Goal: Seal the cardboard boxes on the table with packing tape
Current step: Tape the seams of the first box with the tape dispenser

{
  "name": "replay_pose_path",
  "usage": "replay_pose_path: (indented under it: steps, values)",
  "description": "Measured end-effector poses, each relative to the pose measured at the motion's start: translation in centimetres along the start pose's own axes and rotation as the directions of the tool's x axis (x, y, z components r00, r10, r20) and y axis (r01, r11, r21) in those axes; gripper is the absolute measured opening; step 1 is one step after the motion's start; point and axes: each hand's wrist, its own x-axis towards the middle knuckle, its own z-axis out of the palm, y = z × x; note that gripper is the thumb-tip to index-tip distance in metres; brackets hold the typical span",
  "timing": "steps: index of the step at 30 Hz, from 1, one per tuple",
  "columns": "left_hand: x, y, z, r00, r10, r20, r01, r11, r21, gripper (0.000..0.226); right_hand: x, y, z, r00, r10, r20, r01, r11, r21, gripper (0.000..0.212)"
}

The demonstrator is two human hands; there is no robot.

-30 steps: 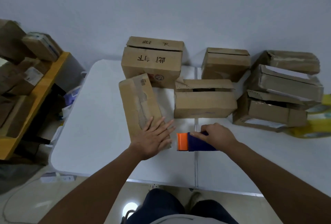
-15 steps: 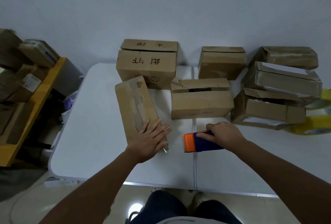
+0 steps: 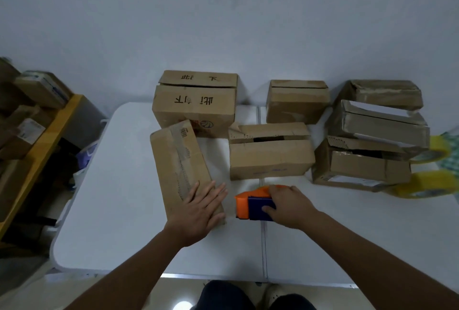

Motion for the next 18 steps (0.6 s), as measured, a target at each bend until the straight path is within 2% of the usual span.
replay_pose_path:
  steps: [4,12,18]
  values:
    - [0.0,0.1,-0.3,1.000,0.004,0.014,-0.004,0.999,-0.036,0.063,0.9,-1.1,1.7,0.998,0.034,-0.052,-0.034,0.999,0.011,0.041]
    - [0.2,0.2,0.0,1.000,-0.024,0.002,0.024,1.000,-0.009,0.060,1.0,-1.8,2.0,0.996,0.081,-0.033,-0.079,0.995,0.053,0.048]
    - [0.4,0.4,-0.4,1.000,-0.024,-0.003,0.024,1.000,-0.015,0.061,0.9,-2.6,0.9,0.989,0.144,0.010,-0.145,0.989,0.018,0.051]
